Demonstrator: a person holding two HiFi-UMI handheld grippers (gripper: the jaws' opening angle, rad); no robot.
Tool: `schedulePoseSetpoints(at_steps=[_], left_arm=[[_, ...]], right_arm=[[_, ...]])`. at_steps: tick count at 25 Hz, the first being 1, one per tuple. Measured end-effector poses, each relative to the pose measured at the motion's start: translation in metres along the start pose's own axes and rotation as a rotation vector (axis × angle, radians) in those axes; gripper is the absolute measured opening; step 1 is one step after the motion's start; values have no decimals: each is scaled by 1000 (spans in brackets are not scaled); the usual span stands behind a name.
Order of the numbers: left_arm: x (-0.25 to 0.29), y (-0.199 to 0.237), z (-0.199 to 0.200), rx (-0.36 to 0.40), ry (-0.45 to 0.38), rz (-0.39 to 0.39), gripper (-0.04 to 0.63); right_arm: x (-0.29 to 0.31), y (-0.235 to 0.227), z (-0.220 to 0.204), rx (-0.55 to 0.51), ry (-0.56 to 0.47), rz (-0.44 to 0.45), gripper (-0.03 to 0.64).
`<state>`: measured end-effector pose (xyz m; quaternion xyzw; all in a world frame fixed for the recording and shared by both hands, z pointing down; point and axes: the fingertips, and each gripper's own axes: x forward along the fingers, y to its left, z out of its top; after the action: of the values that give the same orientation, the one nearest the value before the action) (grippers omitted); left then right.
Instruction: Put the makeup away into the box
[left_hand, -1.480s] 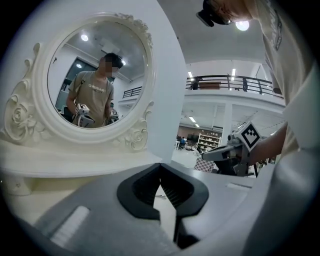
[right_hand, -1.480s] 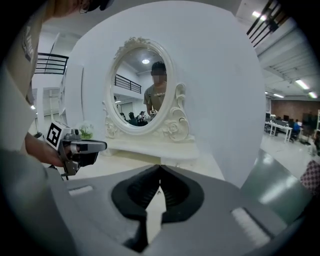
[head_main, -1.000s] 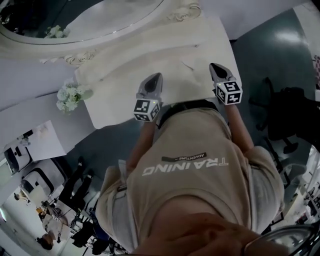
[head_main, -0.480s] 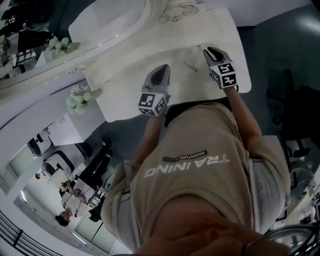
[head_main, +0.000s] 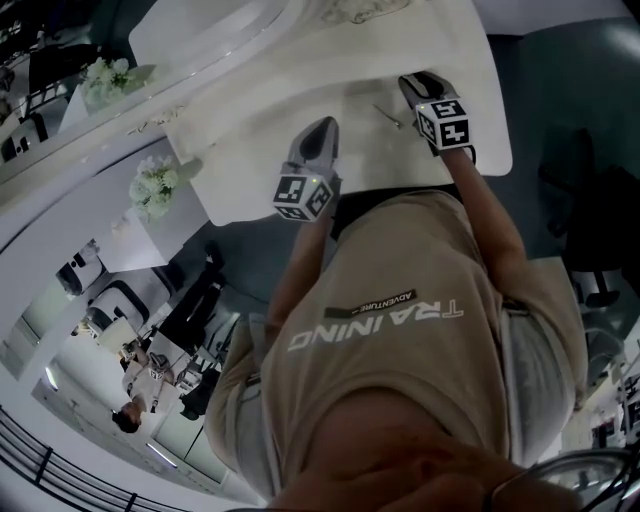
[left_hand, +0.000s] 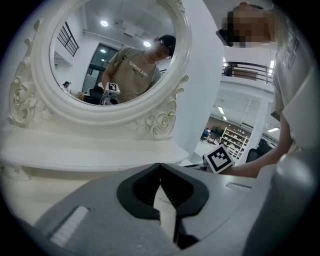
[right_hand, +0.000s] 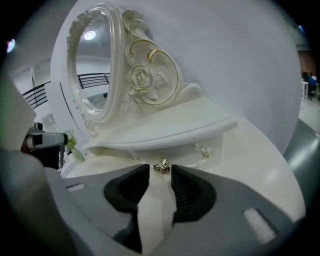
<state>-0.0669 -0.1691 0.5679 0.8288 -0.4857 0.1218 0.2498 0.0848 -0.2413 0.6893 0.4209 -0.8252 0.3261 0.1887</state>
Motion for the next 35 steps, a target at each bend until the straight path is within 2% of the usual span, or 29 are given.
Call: schedulePoseSetpoints(at_steps=[5, 9, 16, 20, 25, 30, 35], left_arm=[[-11, 7, 7, 11, -24, -25, 8], [-27, 20, 13, 8, -58, -39, 8], [-47, 50, 7, -47, -100, -46, 8], [-57, 63, 8, -64, -113, -69, 8], [-69, 75, 10, -31, -121, -85, 8], [-79, 75, 15, 57, -113, -118, 8], [-91, 73, 14, 76, -118, -137, 8]], right_arm=[[7, 4, 3, 59, -3, -45, 140], [10, 6, 3, 98, -5, -121, 113], [13, 11, 6, 10, 56, -171, 103], [9, 19, 0, 22, 67, -191, 103], [-4, 31, -21, -4, 89, -221, 103], [-11, 41, -33, 2, 80, -242, 102], [-18, 46, -40, -3, 81, -266, 103]])
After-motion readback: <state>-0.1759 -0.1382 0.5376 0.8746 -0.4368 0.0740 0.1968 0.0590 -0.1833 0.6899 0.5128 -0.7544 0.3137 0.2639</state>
